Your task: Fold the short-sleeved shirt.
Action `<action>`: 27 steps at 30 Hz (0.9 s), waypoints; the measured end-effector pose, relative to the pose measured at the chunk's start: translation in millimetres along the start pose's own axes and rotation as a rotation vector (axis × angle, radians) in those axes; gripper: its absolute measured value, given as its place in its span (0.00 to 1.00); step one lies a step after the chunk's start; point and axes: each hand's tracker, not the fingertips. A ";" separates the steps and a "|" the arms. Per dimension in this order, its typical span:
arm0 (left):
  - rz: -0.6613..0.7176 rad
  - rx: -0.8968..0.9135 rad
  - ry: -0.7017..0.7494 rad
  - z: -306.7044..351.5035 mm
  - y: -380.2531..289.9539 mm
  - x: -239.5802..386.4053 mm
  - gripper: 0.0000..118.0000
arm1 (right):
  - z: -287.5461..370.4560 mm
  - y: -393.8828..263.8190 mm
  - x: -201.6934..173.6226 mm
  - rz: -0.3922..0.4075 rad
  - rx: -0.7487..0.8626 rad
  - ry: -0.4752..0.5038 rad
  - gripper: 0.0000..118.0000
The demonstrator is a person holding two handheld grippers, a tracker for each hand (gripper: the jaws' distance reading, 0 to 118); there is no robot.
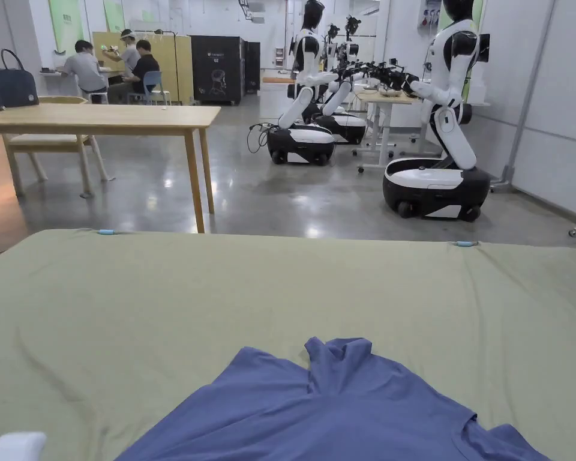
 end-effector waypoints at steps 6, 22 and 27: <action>-0.116 0.196 0.091 48.3 17.8 25.1 0.98 | 46.3 21.5 -5.9 -0.041 0.202 0.012 1.00; -0.211 0.461 -0.039 75.6 36.8 97.0 0.00 | 79.6 92.8 -183.3 0.074 0.570 0.094 0.01; -0.051 0.362 0.061 68.0 20.0 12.6 1.00 | 64.9 95.0 -184.1 0.074 0.535 0.119 0.01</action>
